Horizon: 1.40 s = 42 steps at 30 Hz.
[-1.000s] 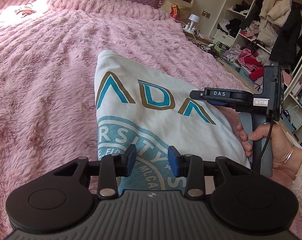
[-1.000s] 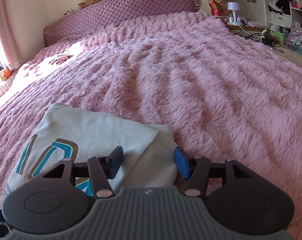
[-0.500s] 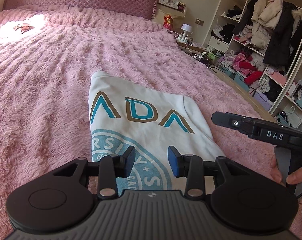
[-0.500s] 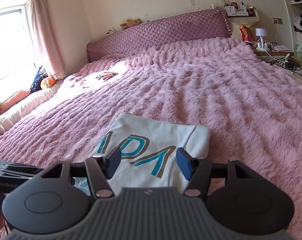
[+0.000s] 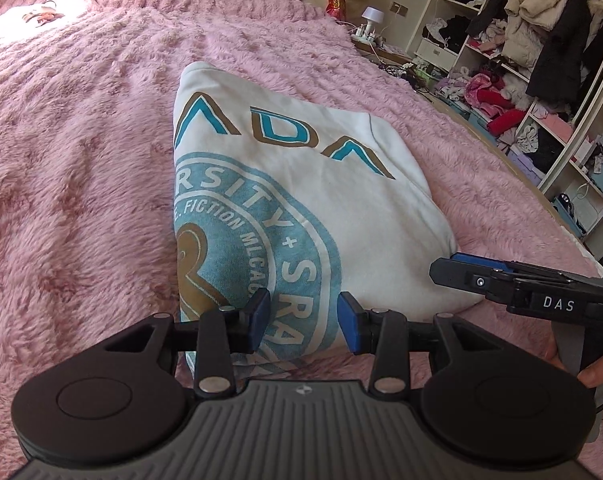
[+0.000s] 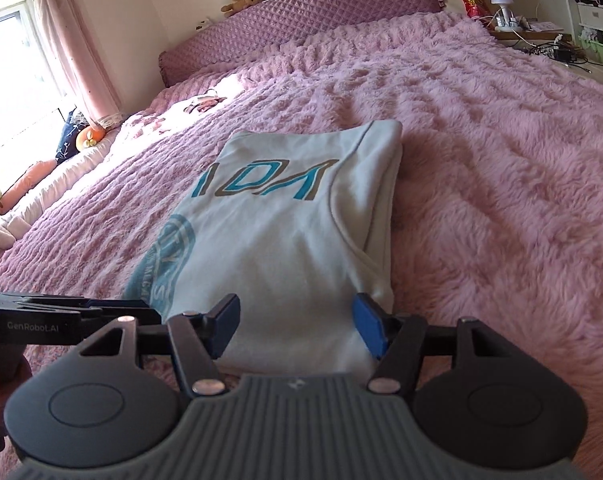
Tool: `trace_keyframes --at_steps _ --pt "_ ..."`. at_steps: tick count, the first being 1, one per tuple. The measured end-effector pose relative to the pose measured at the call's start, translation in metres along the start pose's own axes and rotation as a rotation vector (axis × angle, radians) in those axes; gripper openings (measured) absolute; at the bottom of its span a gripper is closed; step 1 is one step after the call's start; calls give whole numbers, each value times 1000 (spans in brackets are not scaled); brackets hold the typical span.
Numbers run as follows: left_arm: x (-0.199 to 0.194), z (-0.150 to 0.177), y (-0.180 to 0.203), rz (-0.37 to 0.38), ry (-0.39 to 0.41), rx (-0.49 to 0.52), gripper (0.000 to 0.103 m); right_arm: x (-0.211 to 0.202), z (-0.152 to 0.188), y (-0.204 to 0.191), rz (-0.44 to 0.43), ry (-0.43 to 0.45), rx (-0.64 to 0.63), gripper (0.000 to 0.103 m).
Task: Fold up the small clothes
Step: 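Move both open tools to the edge of the folded white sweatshirt, then close both tools on the sweatshirt edge and lift it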
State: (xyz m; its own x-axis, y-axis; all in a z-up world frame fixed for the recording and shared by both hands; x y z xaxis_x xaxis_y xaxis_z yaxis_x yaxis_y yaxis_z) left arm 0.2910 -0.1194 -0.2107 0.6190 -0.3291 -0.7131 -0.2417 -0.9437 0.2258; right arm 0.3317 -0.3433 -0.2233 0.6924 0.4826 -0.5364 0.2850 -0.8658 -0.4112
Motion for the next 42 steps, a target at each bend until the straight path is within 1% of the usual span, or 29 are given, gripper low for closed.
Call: trace_keyframes --at_steps 5,9,12,15,16,18,20,23,24,25,27,29,30,32,34,36,39,42 --pt "1 2 1 4 -1 22 47 5 5 -5 18 -16 -54 62" --pt "-1 -1 1 14 -16 40 47 5 2 -5 17 -34 -53 62" --pt "-10 -9 3 2 -18 47 46 -1 -7 -8 14 -28 -38 62" --pt "-23 -23 0 -37 16 70 47 -17 -21 -9 -31 18 -1 63" --pt "-26 -29 -3 -43 30 78 47 -22 -27 -7 -38 35 20 66" --pt "-31 -41 -14 -74 49 82 50 -30 -39 3 -47 65 76 67" --pt "-32 -50 -27 -110 52 78 50 -34 -47 18 -39 75 136 67" --pt "-28 -60 -51 -114 39 33 51 -34 -54 38 -41 81 198 67" --pt "-26 -62 -58 -88 36 3 51 -34 -55 43 -49 79 217 68" --pt "-24 -64 -64 -59 37 -29 54 -31 -55 50 -78 66 257 69" --pt "-15 -67 -83 79 24 -160 57 -23 -54 63 -136 44 343 69" --pt "-2 -67 -103 189 -2 -305 57 -15 -51 75 -179 31 422 70" --pt "6 -65 -113 209 -9 -367 57 -11 -50 81 -178 34 445 70" --pt "16 -62 -128 220 -4 -442 57 -5 -50 90 -172 36 472 70" --pt "28 -59 -137 249 -18 -484 57 2 -50 98 -183 34 504 70" --pt "40 -58 -142 306 -35 -521 57 8 -50 101 -214 29 533 70" --pt "53 -59 -141 371 -57 -546 57 17 -52 100 -257 11 525 70" --pt "67 -63 -136 403 -85 -548 57 28 -54 95 -274 -14 507 71"
Point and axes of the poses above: each gripper's, at about its wrist camera, not at the fingertips, and x roughly the way its jaws point, y to its right, z to its underside, the point moved 7 cm from there along x, roughly the way its jaws point, and after that the axes turned 5 degrees about -z, right-handed, at the moved point
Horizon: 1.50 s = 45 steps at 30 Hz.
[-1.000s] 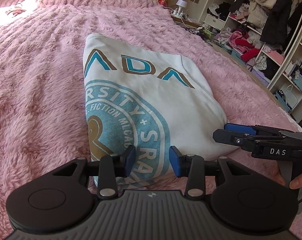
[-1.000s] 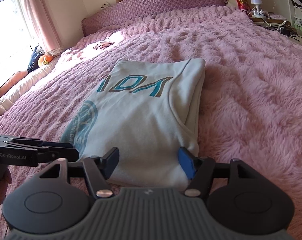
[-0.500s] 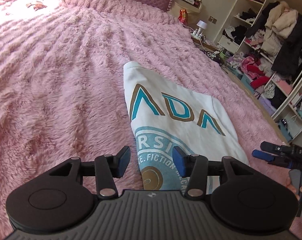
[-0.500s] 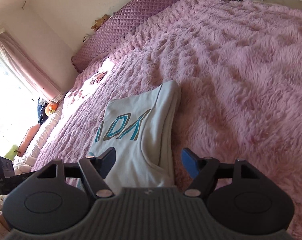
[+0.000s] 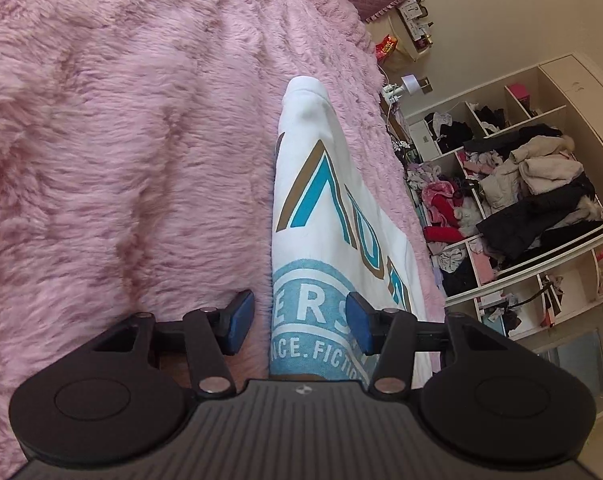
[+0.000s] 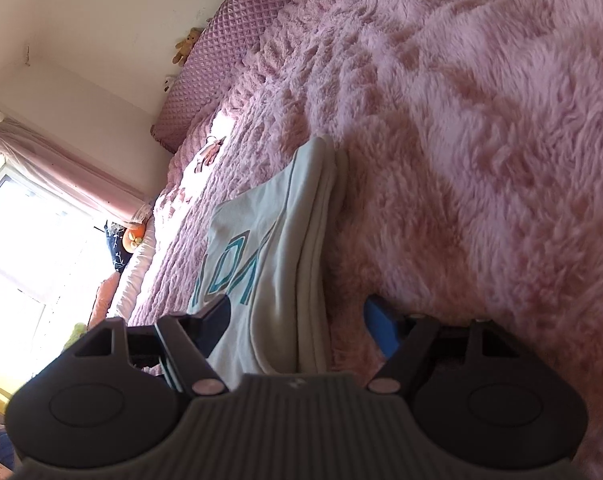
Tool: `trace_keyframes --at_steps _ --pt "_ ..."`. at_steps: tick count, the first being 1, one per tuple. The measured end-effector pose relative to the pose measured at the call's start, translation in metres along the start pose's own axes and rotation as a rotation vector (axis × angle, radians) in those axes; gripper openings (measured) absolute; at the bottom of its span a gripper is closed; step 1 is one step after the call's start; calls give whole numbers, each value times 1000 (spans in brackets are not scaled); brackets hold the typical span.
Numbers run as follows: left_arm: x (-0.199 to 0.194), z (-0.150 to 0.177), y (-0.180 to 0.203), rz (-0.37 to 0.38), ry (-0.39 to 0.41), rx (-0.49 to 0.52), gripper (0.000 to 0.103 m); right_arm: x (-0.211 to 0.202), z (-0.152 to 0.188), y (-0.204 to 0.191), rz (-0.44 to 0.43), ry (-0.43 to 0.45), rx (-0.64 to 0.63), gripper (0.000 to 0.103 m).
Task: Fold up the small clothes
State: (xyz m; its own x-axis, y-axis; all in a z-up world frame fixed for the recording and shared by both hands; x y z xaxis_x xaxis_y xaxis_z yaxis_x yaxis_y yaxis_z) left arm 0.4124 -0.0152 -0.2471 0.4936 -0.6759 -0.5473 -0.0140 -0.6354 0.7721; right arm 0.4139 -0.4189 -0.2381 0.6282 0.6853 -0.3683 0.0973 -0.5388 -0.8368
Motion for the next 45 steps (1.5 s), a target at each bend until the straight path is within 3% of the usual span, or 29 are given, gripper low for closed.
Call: trace_keyframes --at_steps 9,13,18,19,20,22,23,27,34,40,45 --pt "33 -5 11 16 -48 29 62 40 -5 -8 -51 -72 -30 75" --pt "44 -6 18 19 -67 51 74 64 -6 -15 -70 -108 -35 81" --pt "53 -8 22 60 -80 35 76 88 -10 -16 -94 -103 2 83" --pt "54 -8 22 80 -84 24 71 90 -10 -16 -98 -93 12 81" --pt "55 -8 21 91 -88 17 59 90 -11 -15 -94 -83 15 76" --pt "55 -8 21 98 -90 6 42 91 -10 -15 -50 -81 -1 37" --pt "54 -8 22 102 -82 4 36 91 -10 -14 -25 -83 -4 34" --pt "43 -7 37 103 -46 53 31 81 -13 -24 -26 -49 -8 31" --pt "1 -15 77 95 -2 156 29 65 -19 -83 -44 -30 -99 31" --pt "-74 -21 104 73 64 221 29 56 -11 -157 -120 -33 -156 31" --pt "-144 -14 101 36 112 231 29 58 22 -217 -180 -66 -212 31"
Point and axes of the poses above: each gripper's, at about its wrist camera, not at the fingertips, and x roughly the way its jaws point, y to its right, z to its underside, the point moved 7 cm from there along x, roughly the way its jaws point, and after that the axes turned 5 degrees about -z, right-handed, at the moved point
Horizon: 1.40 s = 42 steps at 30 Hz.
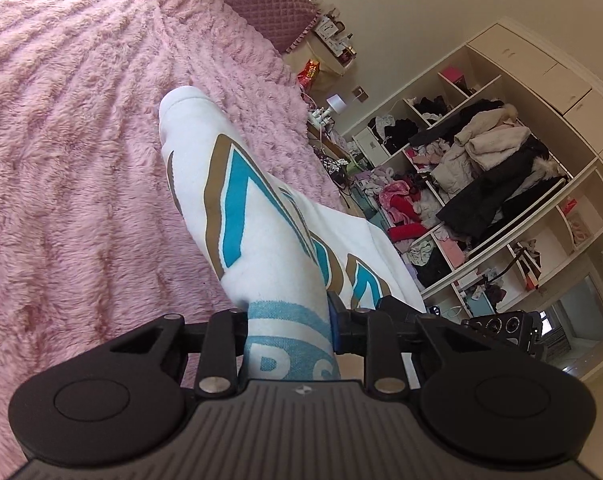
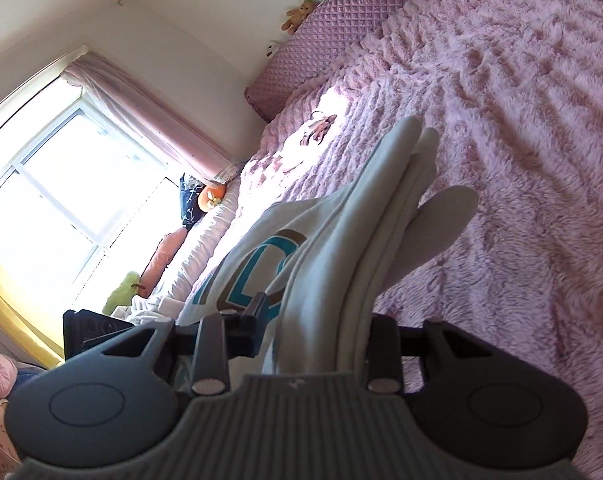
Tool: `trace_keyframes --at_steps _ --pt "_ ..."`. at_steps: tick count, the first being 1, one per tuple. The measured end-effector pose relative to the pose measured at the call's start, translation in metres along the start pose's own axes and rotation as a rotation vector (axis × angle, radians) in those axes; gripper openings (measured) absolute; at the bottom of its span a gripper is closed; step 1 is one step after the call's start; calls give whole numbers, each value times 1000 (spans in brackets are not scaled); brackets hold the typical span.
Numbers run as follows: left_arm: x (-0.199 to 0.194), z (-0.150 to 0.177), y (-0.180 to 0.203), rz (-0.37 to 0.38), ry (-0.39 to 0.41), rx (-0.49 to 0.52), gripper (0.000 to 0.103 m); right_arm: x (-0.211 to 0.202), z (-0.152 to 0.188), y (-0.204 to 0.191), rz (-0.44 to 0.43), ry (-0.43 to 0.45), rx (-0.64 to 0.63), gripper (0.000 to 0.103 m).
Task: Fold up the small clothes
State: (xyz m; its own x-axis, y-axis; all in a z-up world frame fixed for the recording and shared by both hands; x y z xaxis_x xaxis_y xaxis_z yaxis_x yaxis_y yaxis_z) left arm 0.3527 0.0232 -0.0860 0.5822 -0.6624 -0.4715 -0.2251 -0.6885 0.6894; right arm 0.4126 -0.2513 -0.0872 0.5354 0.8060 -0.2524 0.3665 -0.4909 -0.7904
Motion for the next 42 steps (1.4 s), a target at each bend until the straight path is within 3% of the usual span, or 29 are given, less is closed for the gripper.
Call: trace_keyframes --at_steps 4,9,15,18,20,22,24,28,30,32,36,42 --pt "-36 10 -12 -24 13 -6 29 12 33 -37 -35 -24 -20 31" --pt "-49 31 -40 -39 23 -21 29 32 73 -48 -9 -64 -26 31" --pt "-24 63 -101 -38 5 -70 29 55 114 -5 110 -134 -2 26" --pt "1 83 -129 -74 -33 -75 29 65 134 31 177 -161 24 26" --pt "6 91 -144 -77 -32 -110 37 66 143 49 184 -157 47 27" --pt "4 92 -156 -57 -17 -159 43 65 145 59 174 -149 67 38" --pt "-5 87 -159 -56 -18 -169 44 62 145 66 160 -156 86 39" --pt "-37 69 -150 -146 -13 -59 45 45 135 60 162 -185 23 39" --pt "-54 55 -137 -189 26 25 45 32 121 52 196 -165 -34 39" --pt "-62 37 -120 -165 91 53 45 25 103 38 231 -106 -129 38" --pt "-41 6 -102 -127 148 71 49 42 76 11 182 -28 -234 38" --pt "23 -2 -137 -198 92 -4 49 94 72 30 190 -94 -205 38"
Point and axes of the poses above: each gripper's, at about its wrist camera, not at the fingertips, and x roughly the way its jaws point, y to its right, z to its underside, the point moved 7 cm from there along x, roughly the way its jaws point, and after that the axes turned 5 degrees about -z, right-handed, at the moved point
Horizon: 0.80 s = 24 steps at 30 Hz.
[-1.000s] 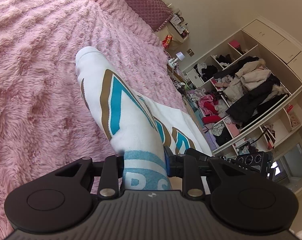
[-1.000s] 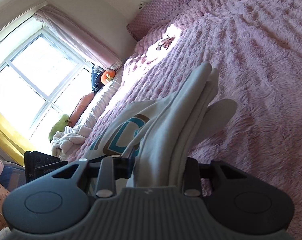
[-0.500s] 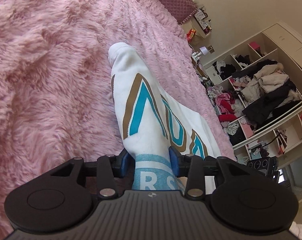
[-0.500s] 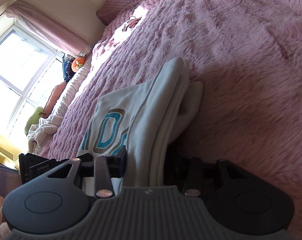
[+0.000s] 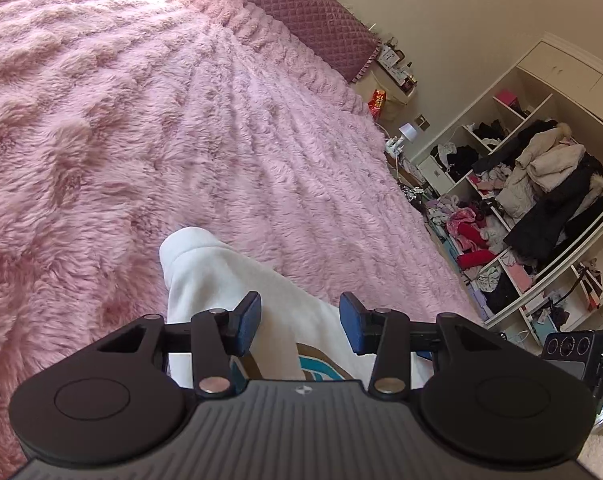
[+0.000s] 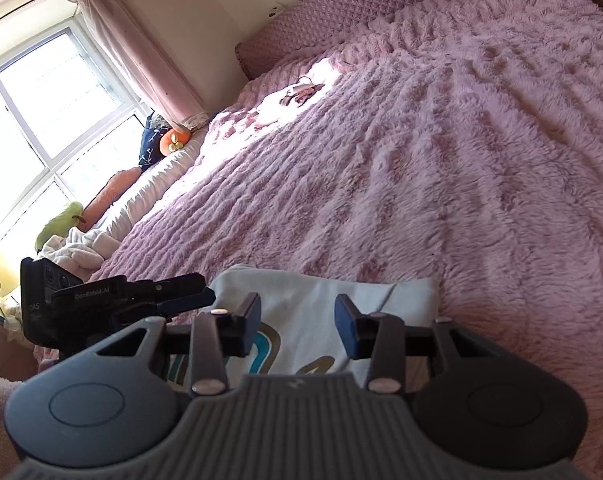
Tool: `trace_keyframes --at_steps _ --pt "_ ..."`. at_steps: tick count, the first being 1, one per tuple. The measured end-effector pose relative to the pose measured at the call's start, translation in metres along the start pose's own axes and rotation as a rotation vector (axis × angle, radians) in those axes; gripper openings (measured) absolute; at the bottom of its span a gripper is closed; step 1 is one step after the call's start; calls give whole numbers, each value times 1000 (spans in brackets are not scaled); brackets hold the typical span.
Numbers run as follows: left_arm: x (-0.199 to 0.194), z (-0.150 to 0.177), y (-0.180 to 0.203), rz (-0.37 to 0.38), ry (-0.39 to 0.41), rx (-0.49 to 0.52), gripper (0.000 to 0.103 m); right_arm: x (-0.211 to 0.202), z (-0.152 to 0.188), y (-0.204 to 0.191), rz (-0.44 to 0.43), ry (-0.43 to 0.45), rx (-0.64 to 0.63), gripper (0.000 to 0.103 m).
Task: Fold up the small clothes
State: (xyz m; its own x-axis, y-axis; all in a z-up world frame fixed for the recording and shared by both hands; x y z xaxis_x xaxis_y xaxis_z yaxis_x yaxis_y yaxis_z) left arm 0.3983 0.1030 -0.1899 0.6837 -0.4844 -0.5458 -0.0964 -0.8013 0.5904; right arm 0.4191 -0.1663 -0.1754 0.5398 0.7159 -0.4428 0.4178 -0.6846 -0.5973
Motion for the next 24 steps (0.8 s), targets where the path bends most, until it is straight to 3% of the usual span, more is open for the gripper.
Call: trace_keyframes --at_steps 2,4,6,11,14,19,21,24 --pt "10 5 -13 -23 -11 -18 47 12 4 12 26 -26 13 35" --pt "17 9 -27 -24 -26 -51 42 21 8 26 42 -44 35 23" --pt "19 11 -38 -3 -32 -101 38 27 13 40 41 -55 68 17" --pt "14 8 -38 -12 -37 -129 34 31 15 47 42 -44 123 16" --pt "-11 3 -20 -11 13 -94 36 14 7 26 35 -15 89 27" --pt "-81 29 24 56 60 -8 45 -47 15 -35 -54 39 -24 32" --pt "-107 51 40 37 70 44 47 -70 33 -60 -49 39 -89 34" --pt "-136 87 59 -49 82 158 47 -90 70 -89 34 25 -238 34"
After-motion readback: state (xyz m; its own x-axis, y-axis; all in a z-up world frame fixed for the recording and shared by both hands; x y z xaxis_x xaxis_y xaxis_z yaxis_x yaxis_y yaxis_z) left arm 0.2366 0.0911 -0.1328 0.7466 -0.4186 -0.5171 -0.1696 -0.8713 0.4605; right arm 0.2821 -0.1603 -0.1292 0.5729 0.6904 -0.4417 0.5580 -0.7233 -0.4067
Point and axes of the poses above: each gripper's, at about its wrist camera, not at the fingertips, and x roughly the way its jaws point, y to its right, z to its underside, the point moved 7 cm from there along x, roughly the way its jaws point, and after that the axes turned 5 degrees about -z, right-handed, at the moved point
